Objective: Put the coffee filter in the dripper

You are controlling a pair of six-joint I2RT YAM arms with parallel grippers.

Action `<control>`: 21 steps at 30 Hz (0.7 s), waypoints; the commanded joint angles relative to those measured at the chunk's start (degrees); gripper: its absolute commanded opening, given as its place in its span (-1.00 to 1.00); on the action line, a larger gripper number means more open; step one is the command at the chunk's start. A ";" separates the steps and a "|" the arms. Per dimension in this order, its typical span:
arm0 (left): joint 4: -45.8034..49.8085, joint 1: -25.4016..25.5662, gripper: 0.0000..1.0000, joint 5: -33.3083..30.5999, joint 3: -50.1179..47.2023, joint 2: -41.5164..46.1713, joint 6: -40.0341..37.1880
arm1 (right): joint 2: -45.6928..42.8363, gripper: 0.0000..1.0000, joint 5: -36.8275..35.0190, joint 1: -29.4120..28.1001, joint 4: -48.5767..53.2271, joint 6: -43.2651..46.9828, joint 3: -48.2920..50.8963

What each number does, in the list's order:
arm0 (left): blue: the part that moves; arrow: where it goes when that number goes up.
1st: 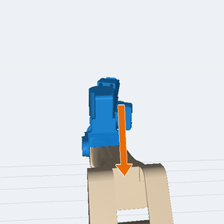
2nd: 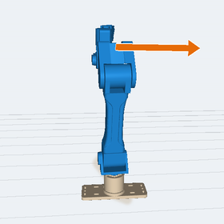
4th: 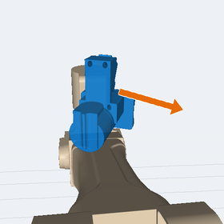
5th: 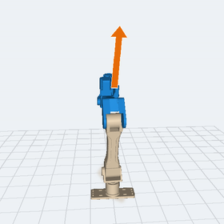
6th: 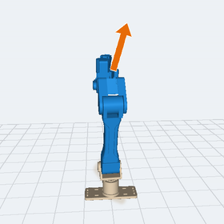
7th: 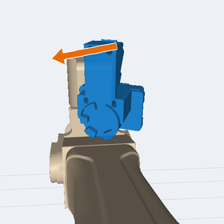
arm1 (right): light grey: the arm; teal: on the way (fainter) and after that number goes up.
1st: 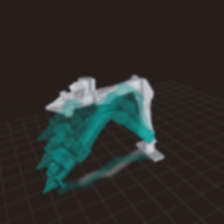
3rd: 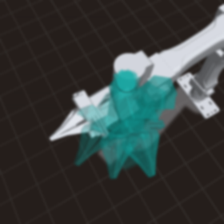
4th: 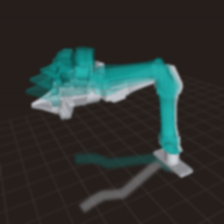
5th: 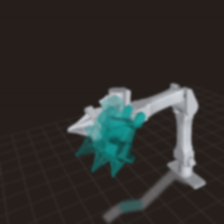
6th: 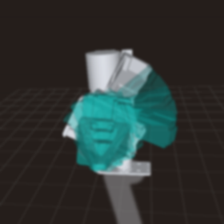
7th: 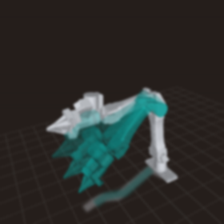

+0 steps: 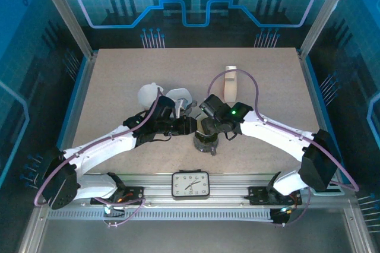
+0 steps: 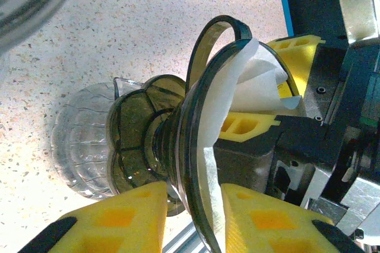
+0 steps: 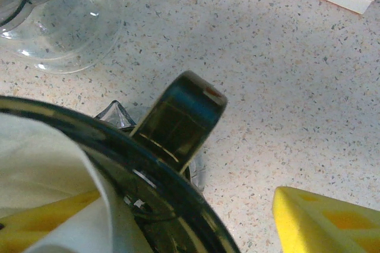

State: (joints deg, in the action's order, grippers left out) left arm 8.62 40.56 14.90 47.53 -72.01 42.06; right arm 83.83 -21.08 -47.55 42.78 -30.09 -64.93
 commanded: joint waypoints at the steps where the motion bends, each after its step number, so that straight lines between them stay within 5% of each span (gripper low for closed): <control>1: -0.18 -0.10 -0.40 0.75 1.36 -0.33 -0.45 | -0.18 0.43 0.16 0.45 -0.25 -1.21 0.86; 21: -0.09 -0.08 -0.40 0.45 1.25 -0.42 -0.23 | -12.66 0.43 1.49 5.63 3.97 -1.36 2.69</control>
State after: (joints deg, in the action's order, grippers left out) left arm 8.56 40.56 14.90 47.53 -72.01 42.09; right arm 71.75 -19.29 -42.61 44.40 -30.37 -63.81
